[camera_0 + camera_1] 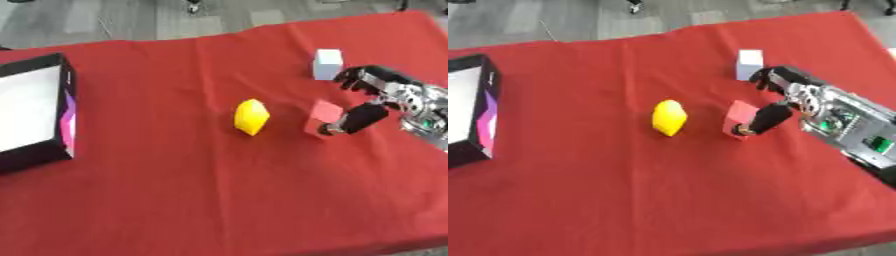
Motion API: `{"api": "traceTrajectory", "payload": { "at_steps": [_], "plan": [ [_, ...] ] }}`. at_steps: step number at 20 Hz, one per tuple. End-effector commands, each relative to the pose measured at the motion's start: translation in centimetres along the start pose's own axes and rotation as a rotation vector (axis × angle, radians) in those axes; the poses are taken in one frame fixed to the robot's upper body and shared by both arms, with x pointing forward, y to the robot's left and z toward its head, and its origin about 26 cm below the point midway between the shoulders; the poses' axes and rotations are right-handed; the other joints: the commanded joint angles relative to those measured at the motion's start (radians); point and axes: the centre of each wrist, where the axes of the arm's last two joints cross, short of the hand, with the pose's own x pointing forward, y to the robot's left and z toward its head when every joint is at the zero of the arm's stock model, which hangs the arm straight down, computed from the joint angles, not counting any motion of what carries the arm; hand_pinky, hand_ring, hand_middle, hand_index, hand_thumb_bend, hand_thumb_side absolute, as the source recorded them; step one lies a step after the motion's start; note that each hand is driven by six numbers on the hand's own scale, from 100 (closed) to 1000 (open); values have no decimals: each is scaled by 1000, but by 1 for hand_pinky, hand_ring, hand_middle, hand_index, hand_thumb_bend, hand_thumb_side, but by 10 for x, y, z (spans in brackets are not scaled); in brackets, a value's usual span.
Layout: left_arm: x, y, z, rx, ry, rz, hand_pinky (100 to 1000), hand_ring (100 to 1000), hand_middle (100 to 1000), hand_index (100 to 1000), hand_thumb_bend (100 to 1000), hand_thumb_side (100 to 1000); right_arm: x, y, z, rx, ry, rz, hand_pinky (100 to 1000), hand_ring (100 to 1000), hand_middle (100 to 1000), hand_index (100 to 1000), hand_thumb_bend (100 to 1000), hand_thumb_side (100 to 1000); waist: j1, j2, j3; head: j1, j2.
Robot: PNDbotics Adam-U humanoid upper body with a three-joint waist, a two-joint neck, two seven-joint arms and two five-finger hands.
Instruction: Pick up the objects with one hand, pass them to the other hand, and then place them into the box on the other side of the table.
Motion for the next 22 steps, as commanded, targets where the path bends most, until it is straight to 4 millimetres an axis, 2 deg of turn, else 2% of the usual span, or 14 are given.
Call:
{"api": "traceTrajectory", "payload": {
  "at_steps": [1, 7, 14, 22],
  "plan": [
    [5, 2, -2, -1, -14, -3, 824, 677, 745, 837, 294, 736, -2, -9, -2, -10, 15, -7, 858, 862, 784, 877, 621, 207, 12, 0, 1, -4, -2],
    [5, 2, -2, -1, -14, 0, 824, 676, 745, 837, 294, 736, -6, -5, -8, 14, 27, -16, 859, 862, 780, 872, 619, 207, 14, 3, 2, -5, -2],
    [4, 0, -1, -3, -12, 5, 824, 676, 745, 836, 293, 737, -15, 3, -22, 48, 82, -65, 857, 848, 753, 836, 569, 205, 17, 5, 6, -6, -2],
    [5, -1, -2, -5, -13, 8, 825, 675, 746, 836, 292, 738, -17, 8, -27, 72, 95, -108, 844, 795, 688, 766, 507, 149, 17, 8, 11, -6, -2]
  ]
}}
